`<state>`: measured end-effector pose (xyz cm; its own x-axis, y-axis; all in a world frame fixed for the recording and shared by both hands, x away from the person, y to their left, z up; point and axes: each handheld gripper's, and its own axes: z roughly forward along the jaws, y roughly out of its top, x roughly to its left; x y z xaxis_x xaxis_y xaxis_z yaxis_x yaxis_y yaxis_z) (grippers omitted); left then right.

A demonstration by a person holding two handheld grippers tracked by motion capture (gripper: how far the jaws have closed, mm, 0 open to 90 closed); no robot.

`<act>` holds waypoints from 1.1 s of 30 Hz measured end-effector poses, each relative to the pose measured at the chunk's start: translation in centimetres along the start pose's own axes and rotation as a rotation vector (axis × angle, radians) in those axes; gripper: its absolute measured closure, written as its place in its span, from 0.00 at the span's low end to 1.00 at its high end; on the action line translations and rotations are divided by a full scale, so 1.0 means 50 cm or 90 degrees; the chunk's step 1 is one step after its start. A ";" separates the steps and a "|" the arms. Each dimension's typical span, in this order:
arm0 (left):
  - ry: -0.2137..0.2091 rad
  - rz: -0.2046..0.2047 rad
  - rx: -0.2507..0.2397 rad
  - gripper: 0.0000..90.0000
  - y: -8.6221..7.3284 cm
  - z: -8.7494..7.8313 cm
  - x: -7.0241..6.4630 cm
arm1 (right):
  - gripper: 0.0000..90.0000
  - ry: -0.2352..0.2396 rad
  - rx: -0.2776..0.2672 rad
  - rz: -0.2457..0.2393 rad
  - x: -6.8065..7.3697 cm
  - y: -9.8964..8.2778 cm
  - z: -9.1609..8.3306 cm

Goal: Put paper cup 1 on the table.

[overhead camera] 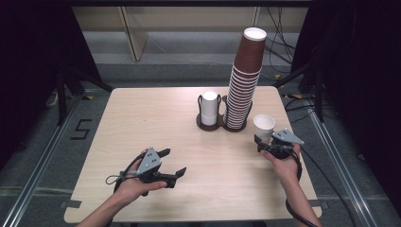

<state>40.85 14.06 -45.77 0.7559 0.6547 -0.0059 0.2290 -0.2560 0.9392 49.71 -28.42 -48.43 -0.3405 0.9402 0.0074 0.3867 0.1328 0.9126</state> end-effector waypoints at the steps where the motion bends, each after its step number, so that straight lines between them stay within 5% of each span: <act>1: 0.000 0.001 0.001 0.14 -0.002 0.000 0.000 | 0.38 -0.003 -0.002 -0.007 -0.006 0.000 0.007; 9: -0.003 -0.003 0.012 0.14 -0.015 0.004 -0.006 | 0.38 -0.039 0.051 0.017 -0.024 -0.007 0.046; 13: -0.002 -0.008 0.014 0.14 -0.016 0.006 -0.004 | 0.38 -0.049 0.059 -0.001 -0.030 -0.010 0.053; 33: -0.009 -0.007 0.026 0.14 -0.022 0.013 -0.010 | 0.33 -0.033 0.118 0.033 -0.025 -0.014 0.058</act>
<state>40.60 13.58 -47.04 0.7618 0.6475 -0.0218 0.2619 -0.2771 0.9245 52.33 -28.79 -50.26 -0.2732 0.9616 0.0272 0.5557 0.1347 0.8204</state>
